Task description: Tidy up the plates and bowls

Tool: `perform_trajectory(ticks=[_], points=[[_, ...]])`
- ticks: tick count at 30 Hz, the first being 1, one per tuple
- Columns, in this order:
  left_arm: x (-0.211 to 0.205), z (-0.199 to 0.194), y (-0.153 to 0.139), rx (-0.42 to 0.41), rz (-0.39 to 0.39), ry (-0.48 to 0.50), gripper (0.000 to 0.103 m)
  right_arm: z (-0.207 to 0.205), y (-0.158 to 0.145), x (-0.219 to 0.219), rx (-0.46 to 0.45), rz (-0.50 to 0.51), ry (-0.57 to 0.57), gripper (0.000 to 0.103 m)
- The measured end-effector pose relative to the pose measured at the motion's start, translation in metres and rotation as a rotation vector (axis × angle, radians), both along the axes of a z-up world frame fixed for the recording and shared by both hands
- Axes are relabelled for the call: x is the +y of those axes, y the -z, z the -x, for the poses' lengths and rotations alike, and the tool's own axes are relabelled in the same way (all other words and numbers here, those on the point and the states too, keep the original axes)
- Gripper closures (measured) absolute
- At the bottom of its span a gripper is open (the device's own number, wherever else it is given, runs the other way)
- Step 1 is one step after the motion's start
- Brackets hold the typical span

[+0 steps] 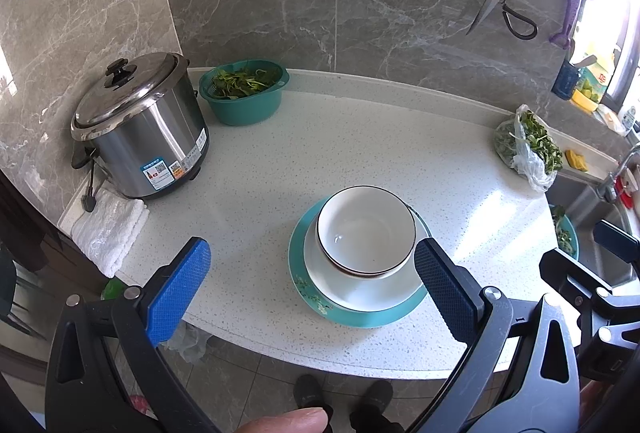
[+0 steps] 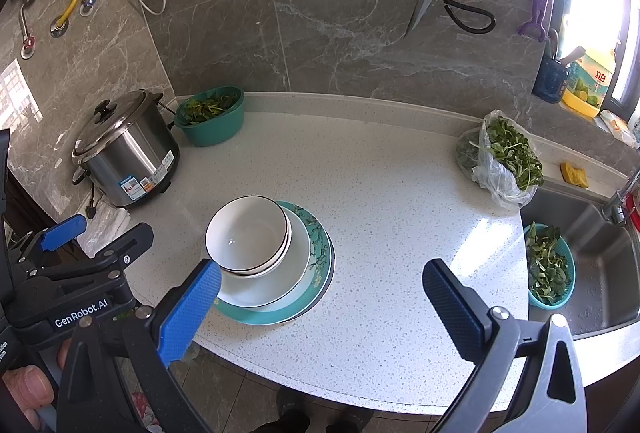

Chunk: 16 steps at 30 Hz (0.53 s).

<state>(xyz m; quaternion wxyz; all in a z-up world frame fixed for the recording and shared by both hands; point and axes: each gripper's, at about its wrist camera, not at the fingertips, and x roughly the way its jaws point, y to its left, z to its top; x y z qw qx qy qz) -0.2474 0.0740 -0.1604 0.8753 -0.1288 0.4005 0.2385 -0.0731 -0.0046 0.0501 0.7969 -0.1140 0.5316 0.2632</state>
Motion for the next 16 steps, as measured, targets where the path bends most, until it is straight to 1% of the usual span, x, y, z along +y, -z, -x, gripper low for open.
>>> perform_trajectory(ticks=[16], points=[[0.0015,-0.0003,0.0026,-0.016,0.006,-0.012,0.0,-0.0023,0.0067,-0.0004,0.016,0.002,-0.002,0.0]])
